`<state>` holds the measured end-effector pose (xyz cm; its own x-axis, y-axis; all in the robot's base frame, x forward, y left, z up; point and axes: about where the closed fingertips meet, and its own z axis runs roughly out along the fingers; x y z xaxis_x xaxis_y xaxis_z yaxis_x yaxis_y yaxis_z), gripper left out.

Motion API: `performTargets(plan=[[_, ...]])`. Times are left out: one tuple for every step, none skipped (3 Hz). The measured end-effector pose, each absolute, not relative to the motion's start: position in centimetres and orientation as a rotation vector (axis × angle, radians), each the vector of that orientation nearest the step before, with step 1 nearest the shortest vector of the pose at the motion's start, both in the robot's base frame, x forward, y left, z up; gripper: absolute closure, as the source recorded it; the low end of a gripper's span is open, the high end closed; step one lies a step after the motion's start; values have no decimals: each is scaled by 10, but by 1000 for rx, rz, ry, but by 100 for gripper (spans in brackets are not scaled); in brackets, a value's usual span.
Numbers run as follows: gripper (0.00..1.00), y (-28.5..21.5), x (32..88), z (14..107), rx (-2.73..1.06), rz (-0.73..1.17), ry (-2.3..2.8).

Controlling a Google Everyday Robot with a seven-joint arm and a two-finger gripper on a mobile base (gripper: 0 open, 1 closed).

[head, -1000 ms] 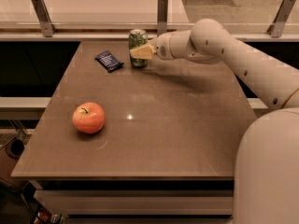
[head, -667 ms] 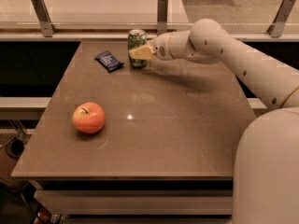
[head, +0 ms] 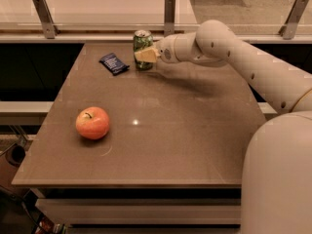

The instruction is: Move green can near rxbar blueberry

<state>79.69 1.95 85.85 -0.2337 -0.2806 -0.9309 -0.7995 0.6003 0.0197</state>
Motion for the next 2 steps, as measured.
performTargets(plan=[[13,20,797,858,-881,627,1793],[0,23,797,857,-884,631,1793]])
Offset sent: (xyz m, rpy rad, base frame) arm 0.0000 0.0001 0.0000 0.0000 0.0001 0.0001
